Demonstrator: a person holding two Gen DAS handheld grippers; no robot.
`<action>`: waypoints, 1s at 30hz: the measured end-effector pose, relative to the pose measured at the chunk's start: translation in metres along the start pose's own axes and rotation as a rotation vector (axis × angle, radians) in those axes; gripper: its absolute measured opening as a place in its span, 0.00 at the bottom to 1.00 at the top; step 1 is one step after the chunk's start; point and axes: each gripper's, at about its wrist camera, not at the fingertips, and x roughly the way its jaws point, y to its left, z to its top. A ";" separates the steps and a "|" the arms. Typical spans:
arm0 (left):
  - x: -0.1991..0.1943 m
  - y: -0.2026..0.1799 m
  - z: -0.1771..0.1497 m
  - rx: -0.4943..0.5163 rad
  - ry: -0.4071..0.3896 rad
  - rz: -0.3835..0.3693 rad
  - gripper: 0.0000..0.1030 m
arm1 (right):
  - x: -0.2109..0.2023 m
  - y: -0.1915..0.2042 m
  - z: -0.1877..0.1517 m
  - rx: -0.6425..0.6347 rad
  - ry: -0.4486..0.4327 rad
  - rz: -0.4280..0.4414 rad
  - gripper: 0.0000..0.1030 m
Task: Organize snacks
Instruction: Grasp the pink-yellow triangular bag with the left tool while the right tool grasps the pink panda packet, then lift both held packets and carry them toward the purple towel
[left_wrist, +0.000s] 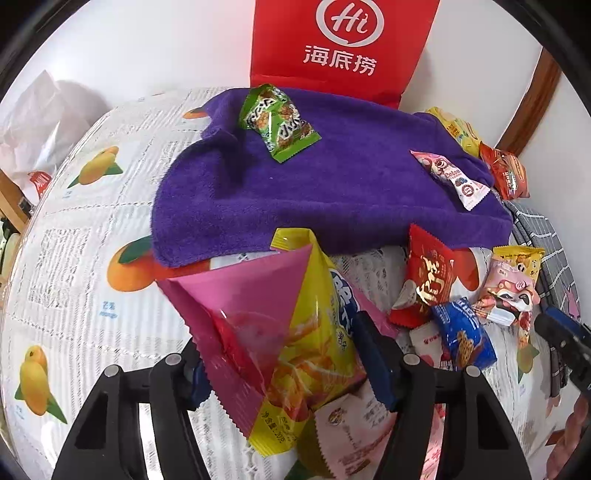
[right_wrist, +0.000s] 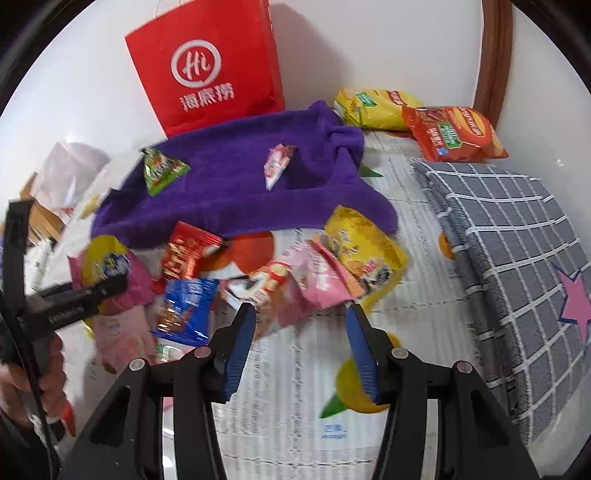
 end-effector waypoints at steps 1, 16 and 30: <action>-0.002 0.003 -0.001 -0.007 0.000 -0.002 0.63 | 0.000 0.002 0.001 0.000 -0.005 0.010 0.50; -0.005 0.025 -0.007 -0.064 0.010 0.003 0.63 | 0.008 0.027 -0.008 -0.069 -0.008 -0.018 0.14; -0.035 0.029 -0.025 -0.086 -0.025 0.002 0.61 | -0.037 -0.007 -0.067 -0.120 0.072 -0.041 0.24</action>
